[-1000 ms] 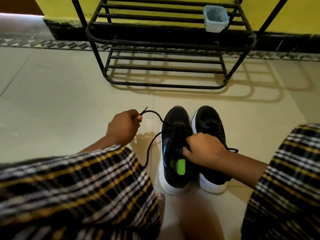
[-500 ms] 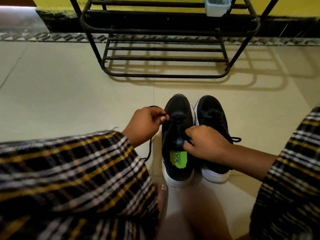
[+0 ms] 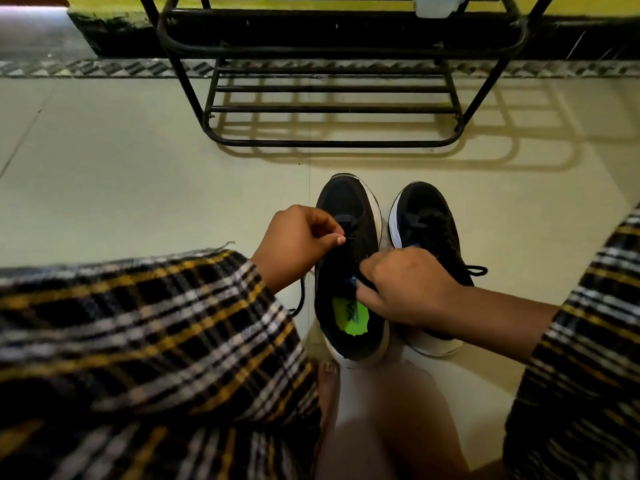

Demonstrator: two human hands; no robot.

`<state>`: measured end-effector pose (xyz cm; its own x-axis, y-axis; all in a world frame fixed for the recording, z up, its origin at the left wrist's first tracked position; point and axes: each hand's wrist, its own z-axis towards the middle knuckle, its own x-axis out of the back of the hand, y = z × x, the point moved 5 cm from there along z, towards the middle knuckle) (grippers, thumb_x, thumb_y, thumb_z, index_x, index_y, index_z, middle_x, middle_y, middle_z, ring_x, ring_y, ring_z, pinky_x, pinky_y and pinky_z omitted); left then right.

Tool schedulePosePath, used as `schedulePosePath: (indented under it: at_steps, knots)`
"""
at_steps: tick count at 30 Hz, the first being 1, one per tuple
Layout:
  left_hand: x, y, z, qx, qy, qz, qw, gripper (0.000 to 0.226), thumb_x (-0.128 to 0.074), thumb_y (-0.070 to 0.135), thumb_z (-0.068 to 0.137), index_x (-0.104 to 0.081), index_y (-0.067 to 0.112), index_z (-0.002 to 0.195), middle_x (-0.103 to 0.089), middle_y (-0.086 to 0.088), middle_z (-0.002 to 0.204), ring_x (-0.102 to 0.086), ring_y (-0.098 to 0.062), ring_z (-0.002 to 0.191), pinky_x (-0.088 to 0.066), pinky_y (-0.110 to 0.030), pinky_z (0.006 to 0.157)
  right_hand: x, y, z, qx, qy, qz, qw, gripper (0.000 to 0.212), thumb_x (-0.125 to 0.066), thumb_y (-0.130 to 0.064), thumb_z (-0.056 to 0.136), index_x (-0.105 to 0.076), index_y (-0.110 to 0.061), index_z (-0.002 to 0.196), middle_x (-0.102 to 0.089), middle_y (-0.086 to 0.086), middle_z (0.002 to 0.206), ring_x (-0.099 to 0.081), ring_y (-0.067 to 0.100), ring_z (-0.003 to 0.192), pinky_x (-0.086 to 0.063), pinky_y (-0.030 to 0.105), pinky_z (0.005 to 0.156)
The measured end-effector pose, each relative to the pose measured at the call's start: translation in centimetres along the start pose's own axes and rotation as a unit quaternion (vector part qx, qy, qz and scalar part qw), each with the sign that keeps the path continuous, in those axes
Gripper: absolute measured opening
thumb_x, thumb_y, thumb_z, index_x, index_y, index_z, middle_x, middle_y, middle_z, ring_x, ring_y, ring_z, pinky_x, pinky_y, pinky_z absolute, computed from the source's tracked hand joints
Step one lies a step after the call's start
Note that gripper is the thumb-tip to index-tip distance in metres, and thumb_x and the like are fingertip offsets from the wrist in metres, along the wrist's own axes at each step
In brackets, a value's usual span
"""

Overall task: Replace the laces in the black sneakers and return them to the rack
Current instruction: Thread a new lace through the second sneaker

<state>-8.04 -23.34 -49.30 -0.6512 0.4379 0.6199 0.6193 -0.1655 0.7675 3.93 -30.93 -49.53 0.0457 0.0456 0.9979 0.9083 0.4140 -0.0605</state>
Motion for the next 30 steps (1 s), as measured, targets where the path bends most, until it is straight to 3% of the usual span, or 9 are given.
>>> schedulePosePath:
  at_steps: [3,6,9,11,15,17,20,27,30]
  knots:
    - [0.5,0.0,0.1,-0.023,0.038,0.038,0.998,0.005,-0.068,0.018,0.084,-0.069,0.021,0.080,-0.060,0.011,0.075,-0.052,0.005,0.056,-0.039,-0.012,0.058,0.4,-0.5,0.1,0.029,0.000,-0.009,1.000,0.033,-0.040,-0.039,0.078,-0.052,-0.015,0.059,-0.052,0.001,0.053,-0.051,0.021,0.043,-0.017,0.019,0.041]
    - [1.2,-0.6,0.0,-0.012,0.064,-0.009,0.998,0.002,-0.065,0.017,0.087,-0.066,0.018,0.085,-0.062,0.010,0.070,-0.054,-0.001,0.058,-0.046,-0.021,0.059,0.0,-0.8,0.2,0.047,0.015,0.005,0.999,0.035,-0.038,-0.040,0.076,-0.056,-0.014,0.062,-0.055,0.000,0.055,-0.055,0.020,0.045,-0.022,0.019,0.043]
    - [1.5,-0.9,-0.2,-0.010,0.059,-0.048,0.997,0.009,-0.062,0.015,0.089,-0.066,0.019,0.095,-0.064,0.008,0.073,-0.056,0.000,0.058,-0.045,-0.013,0.054,0.2,-0.7,0.2,0.055,0.023,-0.008,0.998,0.035,-0.038,-0.040,0.076,-0.056,-0.015,0.062,-0.055,0.000,0.055,-0.056,0.020,0.046,-0.021,0.020,0.043]
    - [1.6,-0.9,-0.4,-0.010,0.048,-0.063,0.997,0.013,-0.061,0.012,0.090,-0.068,0.021,0.097,-0.068,0.006,0.076,-0.061,0.002,0.064,-0.047,-0.011,0.060,0.5,-0.5,0.2,0.054,0.021,-0.011,0.998,0.034,-0.038,-0.040,0.075,-0.055,-0.015,0.060,-0.053,-0.001,0.053,-0.054,0.019,0.044,-0.017,0.019,0.043]
    - [1.9,-1.1,-0.3,0.011,0.006,-0.087,0.996,0.012,-0.061,0.014,0.090,-0.072,0.019,0.089,-0.072,0.003,0.080,-0.068,-0.011,0.080,-0.053,-0.023,0.077,0.3,-0.2,0.0,0.044,-0.004,-0.002,0.999,0.032,-0.039,-0.040,0.075,-0.054,-0.015,0.060,-0.053,-0.001,0.054,-0.054,0.020,0.044,-0.007,0.019,0.041]
    - [1.8,-0.7,-0.5,0.005,-0.026,-0.081,0.996,0.009,-0.064,0.017,0.089,-0.072,0.018,0.086,-0.071,0.005,0.077,-0.066,-0.003,0.072,-0.048,-0.015,0.071,0.0,-0.1,-0.2,0.045,-0.014,0.014,0.999,0.031,-0.040,-0.038,0.079,-0.054,-0.014,0.066,-0.056,0.002,0.061,-0.057,0.024,0.051,-0.022,0.022,0.040]
    - [1.5,0.2,-0.8,-0.018,-0.032,-0.050,0.998,0.007,-0.066,0.015,0.087,-0.073,0.015,0.087,-0.064,0.010,0.071,-0.051,0.012,0.048,-0.033,-0.001,0.053,-0.3,0.0,-0.2,0.044,-0.044,0.051,0.997,0.028,-0.044,-0.035,0.089,-0.055,-0.010,0.083,-0.060,0.009,0.082,-0.059,0.029,0.074,-0.039,0.033,0.053]
    - [0.9,-0.1,-0.5,-0.017,-0.033,0.045,0.998,0.010,-0.066,0.021,0.086,-0.075,0.018,0.090,-0.070,0.003,0.082,-0.050,0.016,0.052,-0.032,-0.001,0.051,0.1,0.1,-0.1,0.043,-0.060,0.070,0.995,0.024,-0.048,-0.033,0.092,-0.051,-0.012,0.081,-0.058,0.008,0.082,-0.057,0.028,0.074,-0.030,0.030,0.056]
    - [0.6,-0.4,-0.5,0.005,-0.011,0.047,0.999,0.009,-0.066,0.021,0.086,-0.075,0.019,0.088,-0.070,0.003,0.081,-0.054,0.009,0.055,-0.035,-0.004,0.051,0.5,-0.1,0.0,0.040,-0.067,0.069,0.995,0.025,-0.047,-0.034,0.091,-0.048,-0.012,0.077,-0.054,0.006,0.076,-0.055,0.027,0.070,-0.033,0.031,0.053]
